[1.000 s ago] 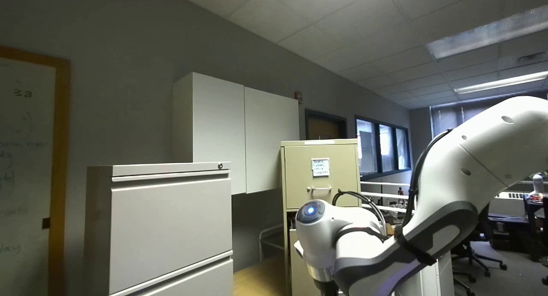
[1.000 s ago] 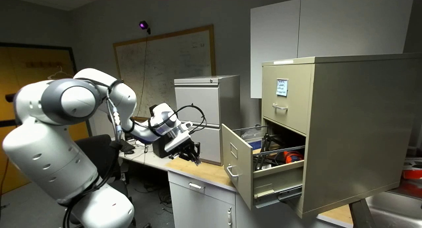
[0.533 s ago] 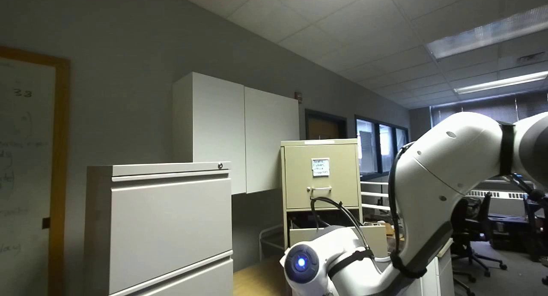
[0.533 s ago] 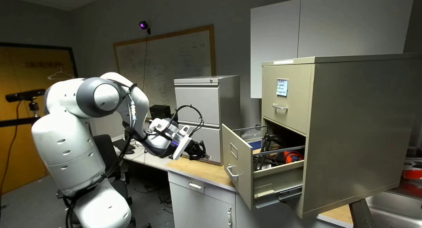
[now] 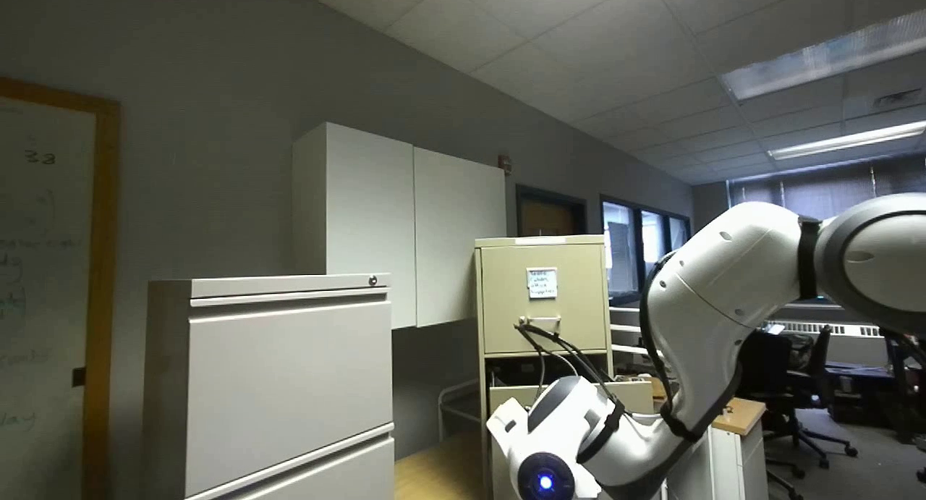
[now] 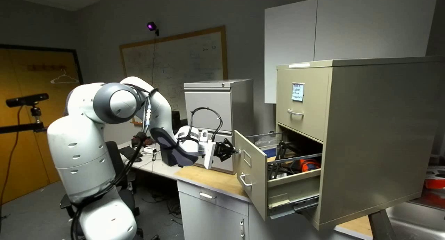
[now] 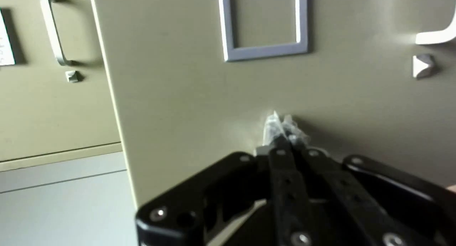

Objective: Close the bottom drawer of the cabinet at the right

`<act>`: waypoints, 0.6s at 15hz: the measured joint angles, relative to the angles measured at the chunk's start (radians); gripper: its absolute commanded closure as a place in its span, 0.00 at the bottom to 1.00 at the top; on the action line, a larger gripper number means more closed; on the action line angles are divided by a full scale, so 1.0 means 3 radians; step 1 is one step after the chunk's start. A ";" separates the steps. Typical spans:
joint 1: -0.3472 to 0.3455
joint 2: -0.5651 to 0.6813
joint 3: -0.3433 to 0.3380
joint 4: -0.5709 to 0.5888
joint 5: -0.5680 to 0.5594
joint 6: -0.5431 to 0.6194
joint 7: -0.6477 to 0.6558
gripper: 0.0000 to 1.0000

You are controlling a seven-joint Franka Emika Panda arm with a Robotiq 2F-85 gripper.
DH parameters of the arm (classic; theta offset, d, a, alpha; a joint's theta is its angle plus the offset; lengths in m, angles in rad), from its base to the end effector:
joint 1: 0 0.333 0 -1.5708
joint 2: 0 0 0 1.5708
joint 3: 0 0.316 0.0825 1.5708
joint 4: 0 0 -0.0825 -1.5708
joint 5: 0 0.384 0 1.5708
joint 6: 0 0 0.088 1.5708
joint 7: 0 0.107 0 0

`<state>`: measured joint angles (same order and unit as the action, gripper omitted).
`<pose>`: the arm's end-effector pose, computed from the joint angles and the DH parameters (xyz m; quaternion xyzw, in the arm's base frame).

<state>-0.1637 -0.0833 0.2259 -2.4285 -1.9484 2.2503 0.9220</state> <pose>0.4930 0.0048 0.3571 0.7343 0.2683 0.2655 0.5642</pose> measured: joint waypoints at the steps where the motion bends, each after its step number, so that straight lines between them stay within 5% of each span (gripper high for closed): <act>1: 0.0079 0.0062 -0.0129 0.0003 -0.0222 -0.0047 0.0178 1.00; 4: 0.0157 0.0359 -0.0474 0.0180 -0.0548 -0.0093 0.0562 1.00; 9: 0.0057 0.0942 -0.0871 0.0752 -0.0388 -0.0010 0.0691 1.00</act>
<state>-0.1466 0.1994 -0.0354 -2.2029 -2.0648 2.2473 1.1292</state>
